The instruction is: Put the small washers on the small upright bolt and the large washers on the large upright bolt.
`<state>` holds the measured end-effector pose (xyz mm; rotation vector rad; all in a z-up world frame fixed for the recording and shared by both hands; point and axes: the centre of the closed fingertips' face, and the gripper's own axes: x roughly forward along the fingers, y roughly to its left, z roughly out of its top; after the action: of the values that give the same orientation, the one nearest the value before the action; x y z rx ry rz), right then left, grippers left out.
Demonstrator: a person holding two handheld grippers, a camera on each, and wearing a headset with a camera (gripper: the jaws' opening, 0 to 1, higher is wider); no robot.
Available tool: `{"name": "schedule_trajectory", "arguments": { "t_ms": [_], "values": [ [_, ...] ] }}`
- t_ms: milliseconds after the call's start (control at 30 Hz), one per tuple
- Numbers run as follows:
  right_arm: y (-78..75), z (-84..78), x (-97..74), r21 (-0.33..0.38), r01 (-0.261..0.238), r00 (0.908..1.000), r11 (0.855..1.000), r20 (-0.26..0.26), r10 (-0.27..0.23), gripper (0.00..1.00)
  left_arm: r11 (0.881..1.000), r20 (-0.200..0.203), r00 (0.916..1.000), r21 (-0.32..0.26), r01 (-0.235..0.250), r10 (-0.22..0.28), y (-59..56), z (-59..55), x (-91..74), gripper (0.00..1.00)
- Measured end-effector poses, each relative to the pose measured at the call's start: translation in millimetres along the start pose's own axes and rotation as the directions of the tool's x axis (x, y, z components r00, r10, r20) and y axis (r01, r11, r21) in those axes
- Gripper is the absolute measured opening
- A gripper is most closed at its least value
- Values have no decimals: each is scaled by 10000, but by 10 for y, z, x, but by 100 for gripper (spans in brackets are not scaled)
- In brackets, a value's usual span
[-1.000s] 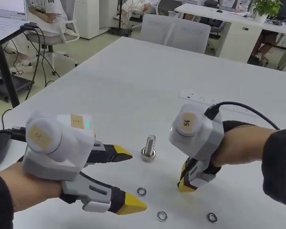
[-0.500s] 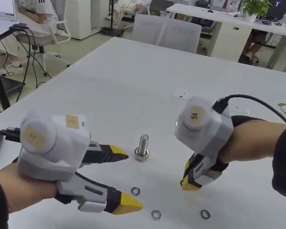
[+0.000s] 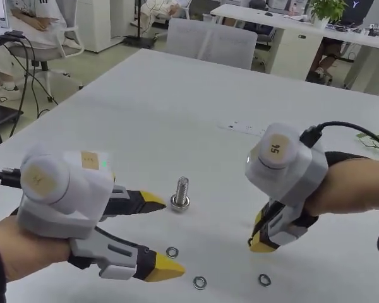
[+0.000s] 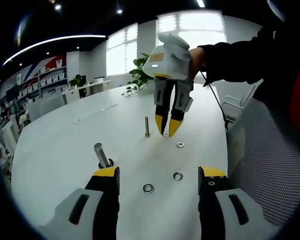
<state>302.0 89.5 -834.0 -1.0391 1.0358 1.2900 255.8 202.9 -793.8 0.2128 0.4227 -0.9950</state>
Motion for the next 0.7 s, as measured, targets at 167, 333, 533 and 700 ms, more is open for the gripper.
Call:
{"name": "schedule_trajectory", "arguments": {
  "t_ms": [167,333,533,700],
  "values": [
    [-16,-124,-63,201,100,9999,9997,-73,-99,13,10000,-14,10000,28,46,-46,-11,3,14,63],
    [-42,-226,-120,376,214,9997,9991,-135,-209,13,10000,-16,10000,14,52,-52,-9,5,18,63],
    [-93,-305,-185,610,290,9995,9977,-130,-283,13,10000,-1,10000,-10,44,-44,-2,19,25,63],
    [-186,-325,-281,757,505,9987,9959,-27,-504,13,10000,-63,9999,-4,80,-81,-11,7,35,63]
  ]
}}
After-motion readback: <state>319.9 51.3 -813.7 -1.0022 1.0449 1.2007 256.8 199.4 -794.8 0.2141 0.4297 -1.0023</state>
